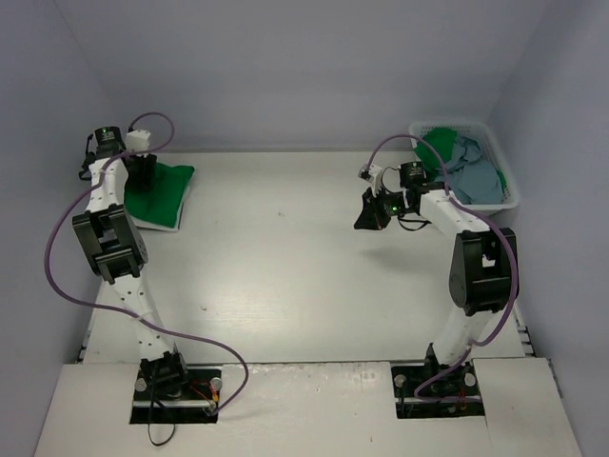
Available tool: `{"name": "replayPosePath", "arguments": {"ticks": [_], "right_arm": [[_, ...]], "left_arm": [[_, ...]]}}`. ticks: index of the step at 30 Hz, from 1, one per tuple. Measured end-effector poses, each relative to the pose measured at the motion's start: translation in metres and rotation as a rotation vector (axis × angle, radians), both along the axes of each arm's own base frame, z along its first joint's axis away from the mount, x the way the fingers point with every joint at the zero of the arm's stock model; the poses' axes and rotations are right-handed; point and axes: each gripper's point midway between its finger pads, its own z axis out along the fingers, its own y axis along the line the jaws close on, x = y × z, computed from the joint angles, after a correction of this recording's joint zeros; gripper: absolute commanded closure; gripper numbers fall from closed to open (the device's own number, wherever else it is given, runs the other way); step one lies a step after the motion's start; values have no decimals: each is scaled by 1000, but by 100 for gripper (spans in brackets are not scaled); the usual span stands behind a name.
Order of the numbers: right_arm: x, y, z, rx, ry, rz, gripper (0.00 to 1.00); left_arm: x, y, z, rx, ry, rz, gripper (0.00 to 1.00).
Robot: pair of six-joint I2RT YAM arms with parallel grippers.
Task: Fold and stack the t-shirts
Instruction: Place the square-folded T-shirt at the corner of the board.
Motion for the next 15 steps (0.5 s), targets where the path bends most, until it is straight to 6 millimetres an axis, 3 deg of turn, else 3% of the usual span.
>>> {"name": "replayPosePath", "arguments": {"ticks": [8,15], "right_arm": [[-3,1,1,10,8,9,98],[-4,2,1,14,11,12,99]], "left_arm": [[-1,12,25,72,-57,46,45],[-14,24,72,168,-155,109,45]]}}
